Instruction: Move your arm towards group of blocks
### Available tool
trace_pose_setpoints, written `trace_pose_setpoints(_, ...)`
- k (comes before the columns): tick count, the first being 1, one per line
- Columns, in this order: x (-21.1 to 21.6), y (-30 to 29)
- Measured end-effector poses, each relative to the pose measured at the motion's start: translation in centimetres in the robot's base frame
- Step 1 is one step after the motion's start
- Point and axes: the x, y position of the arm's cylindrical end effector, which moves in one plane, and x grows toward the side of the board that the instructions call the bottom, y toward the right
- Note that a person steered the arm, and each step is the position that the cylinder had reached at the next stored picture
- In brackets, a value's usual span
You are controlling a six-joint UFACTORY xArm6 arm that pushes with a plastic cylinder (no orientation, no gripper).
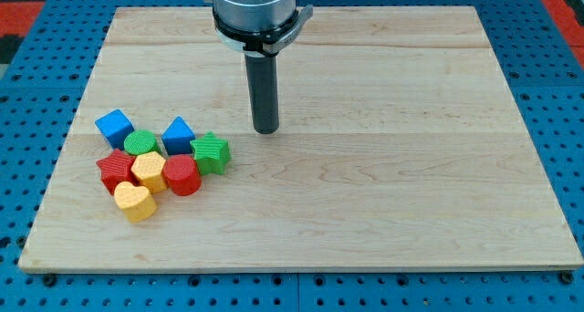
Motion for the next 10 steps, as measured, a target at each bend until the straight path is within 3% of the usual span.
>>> trace_pose_setpoints(3,0.8,0.4)
trace_pose_setpoints(5,7.7,1.7)
trace_pose_setpoints(7,15.8,-8.3)
trace_pose_setpoints(8,17.3,-11.7)
trace_pose_setpoints(9,17.0,-19.5)
trace_pose_setpoints(10,13.6,-26.8)
